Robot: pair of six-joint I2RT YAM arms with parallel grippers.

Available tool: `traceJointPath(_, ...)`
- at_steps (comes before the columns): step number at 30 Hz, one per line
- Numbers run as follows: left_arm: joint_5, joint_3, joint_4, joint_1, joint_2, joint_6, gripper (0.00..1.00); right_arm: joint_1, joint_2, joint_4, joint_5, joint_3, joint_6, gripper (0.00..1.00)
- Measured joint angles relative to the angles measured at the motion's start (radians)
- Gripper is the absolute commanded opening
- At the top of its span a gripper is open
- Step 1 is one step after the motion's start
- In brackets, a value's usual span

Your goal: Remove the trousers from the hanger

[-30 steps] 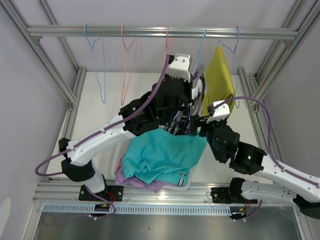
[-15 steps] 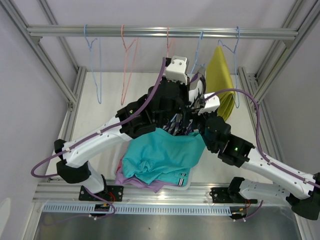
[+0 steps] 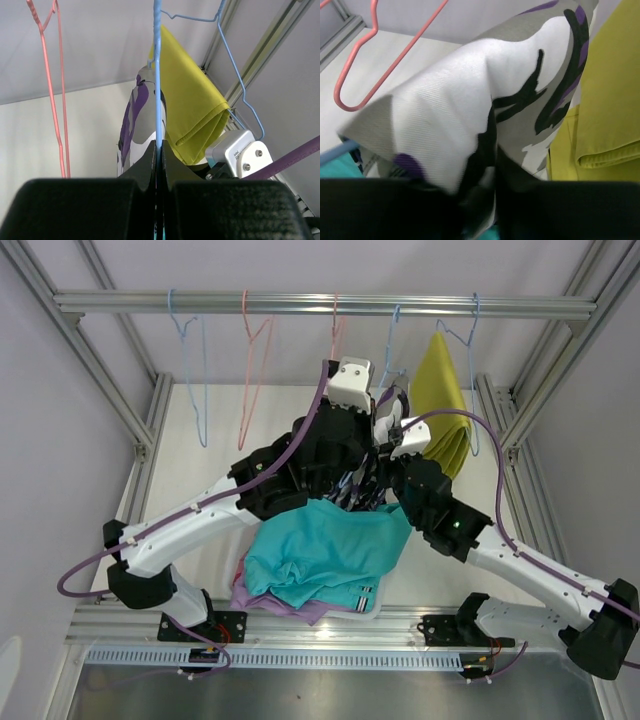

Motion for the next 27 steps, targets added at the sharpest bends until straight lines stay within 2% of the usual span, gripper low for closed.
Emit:
traceJointPath(4, -0.003, -0.028, 0.013, 0.0, -0.008, 0.009, 0.0, -0.016, 0.0, -0.004, -0.03, 0.002, -0.019, 0.0)
traceJointPath(11, -0.035, -0.072, 0.074, -0.003, -0.029, 0.028, 0.01, -0.024, 0.015, -0.115, -0.05, 0.108, -0.054, 0.0)
traceJointPath(22, -0.095, -0.064, 0.176, -0.003, -0.016, 0.067, 0.0, -0.03, 0.138, -0.309, -0.058, 0.501, -0.137, 0.0)
traceJointPath(27, -0.105, -0.04, 0.194, 0.0, 0.005, 0.069, 0.0, -0.037, 0.169, -0.383, -0.051, 0.609, -0.178, 0.0)
